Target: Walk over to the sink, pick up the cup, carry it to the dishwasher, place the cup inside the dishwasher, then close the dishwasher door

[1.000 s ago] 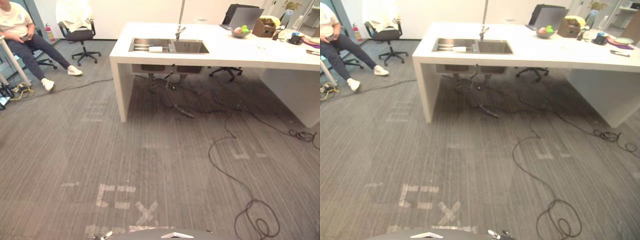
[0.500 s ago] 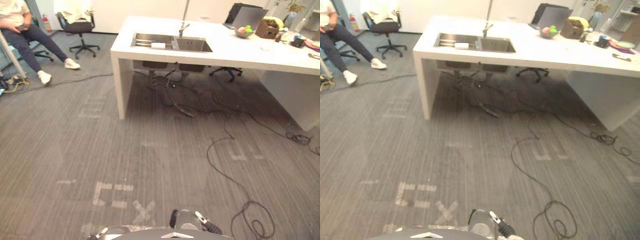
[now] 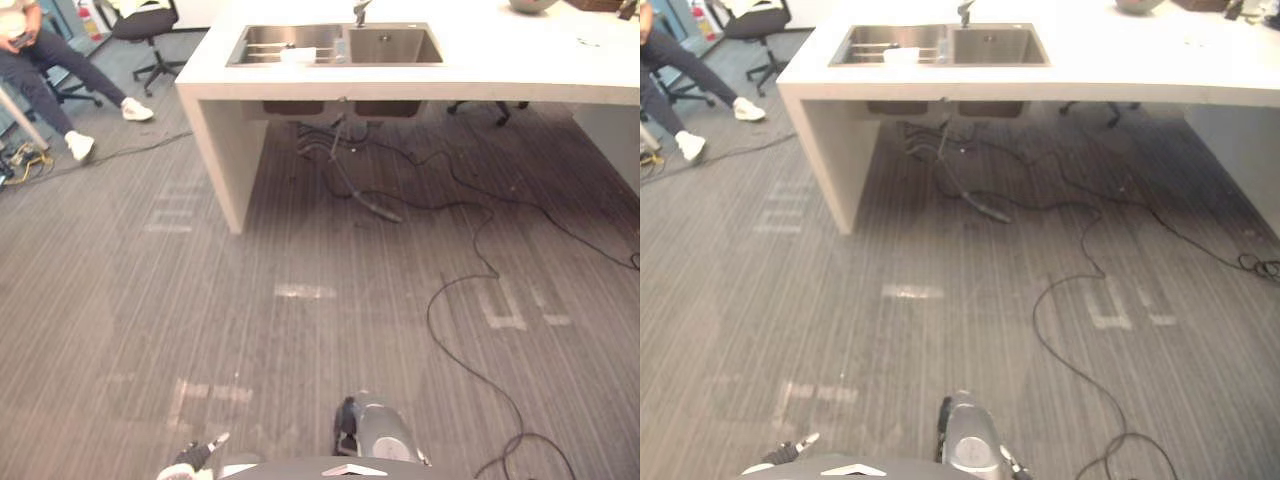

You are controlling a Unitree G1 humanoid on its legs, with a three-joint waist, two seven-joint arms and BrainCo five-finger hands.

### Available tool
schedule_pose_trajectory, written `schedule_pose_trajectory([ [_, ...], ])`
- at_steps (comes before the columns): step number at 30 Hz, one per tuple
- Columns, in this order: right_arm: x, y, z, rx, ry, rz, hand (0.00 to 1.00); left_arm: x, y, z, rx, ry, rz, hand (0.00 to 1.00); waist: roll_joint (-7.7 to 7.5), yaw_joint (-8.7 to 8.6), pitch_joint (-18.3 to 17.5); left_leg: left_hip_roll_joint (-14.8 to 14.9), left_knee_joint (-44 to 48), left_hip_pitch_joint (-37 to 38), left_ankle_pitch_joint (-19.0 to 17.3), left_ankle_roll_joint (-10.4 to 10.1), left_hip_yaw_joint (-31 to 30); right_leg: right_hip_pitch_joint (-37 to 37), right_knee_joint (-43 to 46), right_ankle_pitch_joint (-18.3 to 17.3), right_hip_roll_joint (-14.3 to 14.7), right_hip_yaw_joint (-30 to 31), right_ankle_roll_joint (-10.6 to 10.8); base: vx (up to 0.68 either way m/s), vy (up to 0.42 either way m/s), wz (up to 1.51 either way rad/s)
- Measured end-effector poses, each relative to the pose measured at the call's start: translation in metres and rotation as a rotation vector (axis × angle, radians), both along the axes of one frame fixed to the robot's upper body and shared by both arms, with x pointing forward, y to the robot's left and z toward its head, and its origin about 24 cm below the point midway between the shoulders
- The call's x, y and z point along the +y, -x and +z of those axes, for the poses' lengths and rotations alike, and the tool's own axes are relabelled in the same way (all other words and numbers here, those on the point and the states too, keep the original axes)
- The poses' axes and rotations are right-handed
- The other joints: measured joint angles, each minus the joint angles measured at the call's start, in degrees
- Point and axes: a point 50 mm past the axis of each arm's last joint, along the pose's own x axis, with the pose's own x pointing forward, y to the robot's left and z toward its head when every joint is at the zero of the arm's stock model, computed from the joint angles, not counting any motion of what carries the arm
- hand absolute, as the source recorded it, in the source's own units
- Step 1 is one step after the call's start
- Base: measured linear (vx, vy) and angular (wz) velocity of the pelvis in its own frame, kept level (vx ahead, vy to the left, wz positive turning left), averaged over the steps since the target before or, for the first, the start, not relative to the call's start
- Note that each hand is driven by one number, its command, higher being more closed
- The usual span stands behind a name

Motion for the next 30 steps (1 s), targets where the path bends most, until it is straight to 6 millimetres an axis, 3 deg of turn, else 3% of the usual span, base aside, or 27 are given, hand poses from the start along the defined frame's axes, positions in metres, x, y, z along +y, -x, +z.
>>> schedule_pose_trajectory([
  [1, -0.002, 0.0, 0.001, -0.002, -0.002, 0.013, 0.0, 0.0, 0.0, 0.0, -0.004, -0.016, 0.0, 0.0, -0.17, -0.42, -0.08, 2.48, 9.06, -4.68, 9.0, 0.57, -0.02, 3.8, -3.55, -0.48, 2.15, -0.42, -0.45, 0.42, -0.215, 0.06],
  [2, -0.003, -0.002, 0.001, -0.008, 0.001, 0.024, 0.0, 0.0, 0.0, 0.0, -0.009, -0.021, 0.001, 0.0, 0.19, -0.5, -0.3, 3.93, 14.05, -7.35, 11.53, 0.91, 0.44, 5.81, -5.81, -0.18, 3.25, -0.63, -0.79, 0.42, -0.178, 0.03],
  [3, -0.004, -0.005, 0.002, -0.016, 0.008, 0.039, 0.0, 0.001, -0.003, 0.002, -0.031, -0.05, -0.007, 0.0, 0.13, -0.24, -0.3, 4.94, 23.31, -11.94, 9.16, 2.68, 2.17, 10.09, -10.27, 0.82, 4.8, -0.29, -1.81, 0.5, -0.117, -0.14],
  [5, -0.001, -0.007, 0.001, -0.008, 0.006, 0.07, 0.0, 0.006, -0.009, 0.007, -0.075, -0.135, -0.048, 0.0, -1.35, 0.8, -0.61, 2.38, 25.33, -16.99, 5.1, 2.3, 5.54, 16.13, -17.25, 2.36, 5.1, 1.28, -1.66, 0.46, -0.066, -0.31],
  [7, -0.001, -0.022, 0.001, -0.027, 0.004, 0.091, 0.0, 0.008, -0.031, 0.018, -0.191, -0.261, -0.095, 0.0, -1.96, 2.0, -0.31, -1.21, 12.69, -21.74, -0.21, 2.87, 11.4, 21.94, -25.07, 5.81, 5.01, 3.68, -0.32, 0.48, -0.001, -0.58],
  [8, -0.001, -0.029, 0.002, -0.041, 0.003, 0.095, 0.0, 0.009, -0.039, 0.022, -0.231, -0.287, -0.102, 0.0, -2.22, 2.27, -0.05, -2.11, 8.25, -22.36, -0.87, 3.34, 13.09, 23.01, -26.23, 6.0, 4.62, 4.35, -0.01, 0.43, 0.067, -0.58],
  [9, 0.001, -0.039, 0.003, -0.065, 0.001, 0.104, 0.0, 0.007, -0.06, 0.033, -0.322, -0.34, -0.12, 0.0, -2.85, 2.34, 0.5, -4.5, -2.58, -23.24, -0.56, 4.3, 15.87, 24.97, -27.76, 6.05, 3.39, 4.82, 0.14, 0.33, 0.082, -0.34],
  [10, 0.002, -0.042, 0.004, -0.069, 0.002, 0.112, 0.0, 0.004, -0.072, 0.04, -0.372, -0.358, -0.133, 0.0, -3.05, 2.34, 0.62, -5.85, -9.29, -23.26, 1.02, 4.35, 16.72, 25.72, -28.21, 6.03, 2.73, 4.86, 0.18, 0.4, 0.127, -0.4],
  [11, 0.002, -0.052, 0.006, -0.094, 0.008, 0.125, 0.0, -0.004, -0.096, 0.056, -0.483, -0.392, -0.154, 0.0, -3.0, 2.51, 0.65, -7.58, -23.93, -23.02, 6.39, 4.05, 17.23, 27.03, -29.5, 5.68, 1.8, 5.17, 0.73, 0.38, 0.153, -0.53],
  [12, 0.002, -0.06, 0.008, -0.118, 0.016, 0.138, 0.0, -0.013, -0.119, 0.073, -0.596, -0.426, -0.182, 0.0, -2.67, 3.01, 0.59, -7.52, -33.45, -23.13, 11.58, 3.81, 16.66, 28.5, -31.2, 3.88, 1.32, 6.36, 3.25, 0.38, 0.171, -0.52],
  [13, 0.001, -0.063, 0.009, -0.128, 0.021, 0.142, 0.0, -0.018, -0.129, 0.081, -0.644, -0.446, -0.205, 0.0, -2.0, 2.92, 1.0, -7.25, -33.67, -23.27, 15.0, 3.85, 16.52, 29.7, -31.51, 3.29, 1.41, 6.67, 4.01, 0.38, 0.224, -0.4],
  [14, 0.003, -0.07, 0.01, -0.143, 0.023, 0.15, 0.0, -0.029, -0.147, 0.097, -0.734, -0.475, -0.26, 0.0, -1.7, 2.75, 0.79, -8.59, -33.16, -22.68, 19.83, 5.78, 16.59, 30.59, -31.2, 0.52, 0.18, 7.57, 3.69, 0.39, 0.255, -0.12],
  [15, 0.005, -0.069, 0.009, -0.136, 0.018, 0.151, 0.0, -0.037, -0.161, 0.112, -0.815, -0.5, -0.303, 0.0, -2.82, 2.7, 0.64, -9.85, -31.44, -23.47, 19.36, 7.13, 17.19, 30.55, -30.67, -0.62, -1.17, 7.9, 3.03, 0.6, 0.369, 0.03],
  [16, 0.007, -0.071, 0.009, -0.13, 0.02, 0.155, 0.0, -0.051, -0.18, 0.137, -0.942, -0.557, -0.391, 0.0, -3.29, 2.35, 0.66, -11.47, -28.48, -25.69, 17.51, 9.87, 17.62, 29.79, -29.38, -0.51, -2.81, 8.63, 3.23, 0.44, 0.257, 0.14],
  [17, 0.007, -0.072, 0.009, -0.126, 0.023, 0.157, 0.0, -0.055, -0.184, 0.145, -0.978, -0.573, -0.414, 0.0, -3.3, 2.18, 0.65, -11.8, -27.53, -26.24, 16.96, 10.68, 17.79, 29.32, -28.57, -0.53, -3.24, 8.86, 3.35, 0.45, 0.259, 0.36],
  [18, 0.006, -0.069, 0.008, -0.106, 0.025, 0.153, 0.0, -0.065, -0.193, 0.165, -1.071, -0.608, -0.466, 0.0, -3.29, 1.85, 0.65, -12.82, -24.14, -27.3, 14.51, 12.96, 17.89, 28.72, -25.45, -0.8, -4.39, 8.9, 3.89, 0.35, 0.194, 0.45],
  [19, 0.003, -0.06, 0.006, -0.075, 0.018, 0.118, 0.0, -0.074, -0.199, 0.181, -1.152, -0.646, -0.526, 0.0, -3.43, 2.03, 0.55, -14.27, -19.98, -27.0, 10.05, 13.65, 17.38, 28.13, -18.48, -0.82, -6.24, 8.41, 6.52, 0.54, 0.28, 0.5],
  [20, 0.002, -0.054, 0.005, -0.064, 0.018, 0.102, 0.0, -0.078, -0.2, 0.186, -1.175, -0.655, -0.547, 0.0, -3.54, 2.11, 0.36, -15.05, -19.1, -26.37, 8.57, 13.97, 17.1, 27.39, -14.42, -0.43, -7.2, 7.89, 8.16, 0.47, 0.218, 0.47],
  [21, 0.0, -0.045, 0.003, -0.045, 0.017, 0.073, 0.0, -0.083, -0.202, 0.192, -1.205, -0.67, -0.592, 0.0, -3.81, 2.38, 0.04, -16.45, -18.58, -25.12, 6.6, 14.54, 16.55, 25.31, -6.91, 1.09, -8.91, 7.22, 10.75, 0.48, 0.206, 0.49],
  [22, 0.0, -0.035, 0.001, -0.019, 0.009, 0.042, 0.0, -0.088, -0.203, 0.2, -1.241, -0.687, -0.652, 0.0, -4.2, 2.57, -0.5, -18.07, -18.48, -23.12, 4.71, 15.04, 15.58, 20.87, 5.04, 6.92, -11.04, 7.63, 12.57, 0.46, 0.192, 0.46],
  [23, 0.0, -0.032, 0.001, -0.018, 0.006, 0.023, 0.0, -0.09, -0.203, 0.203, -1.258, -0.697, -0.675, 0.0, -4.43, 2.63, -0.75, -18.6, -18.71, -21.95, 4.07, 14.84, 15.21, 18.18, 11.6, 11.11, -12.35, 7.95, 12.92, 0.55, 0.214, 0.35],
  [24, 0.0, -0.031, 0.001, -0.021, 0.003, 0.002, 0.0, -0.093, -0.203, 0.21, -1.284, -0.709, -0.714, 0.0, -5.14, 3.02, -1.13, -19.87, -19.57, -18.83, 2.75, 14.51, 14.35, 12.22, 25.08, 15.44, -15.0, 7.22, 11.49, 0.54, 0.176, 0.15],
  [25, -0.001, -0.029, 0.001, -0.036, 0.007, -0.007, 0.0, -0.096, -0.202, 0.218, -1.308, -0.719, -0.719, 0.0, -5.24, 3.3, -1.26, -20.41, -22.18, -13.35, 1.96, 14.36, 13.86, 6.54, 37.31, 13.83, -17.72, 4.63, 6.23, 0.45, 0.125, 0.07],
  [26, -0.001, -0.029, 0.002, -0.041, 0.01, -0.005, 0.0, -0.096, -0.202, 0.219, -1.312, -0.72, -0.715, 0.0, -5.09, 3.19, -1.27, -20.4, -22.78, -12.15, 2.06, 14.57, 13.61, 5.51, 38.6, 13.25, -17.84, 4.16, 5.34, 0.43, 0.103, 0.12],
  [28, -0.001, -0.034, 0.004, -0.085, 0.021, 0.004, 0.0, -0.102, -0.209, 0.235, -1.361, -0.771, -0.708, 0.0, -4.58, 1.94, -1.92, -19.89, -28.22, -4.29, 2.62, 14.36, 11.88, -0.93, 38.46, 8.77, -17.09, 0.08, 1.95, 0.41, 0.073, 0.28],
  [29, 0.0, -0.035, 0.004, -0.094, 0.021, 0.005, 0.0, -0.104, -0.212, 0.24, -1.379, -0.781, -0.702, 0.0, -4.68, 1.8, -2.01, -19.79, -29.2, -2.9, 2.82, 14.2, 11.31, -2.21, 35.82, 7.65, -16.63, -0.95, 2.0, 0.4, 0.003, 0.38],
  [30, 0.003, -0.035, 0.004, -0.104, 0.015, 0.002, 0.0, -0.105, -0.219, 0.251, -1.413, -0.807, -0.679, 0.0, -4.51, 1.29, -2.16, -19.36, -30.87, -0.41, 2.94, 13.95, 10.09, -4.22, 27.3, 5.68, -15.09, -3.34, 2.39, 0.41, -0.058, 0.52],
])
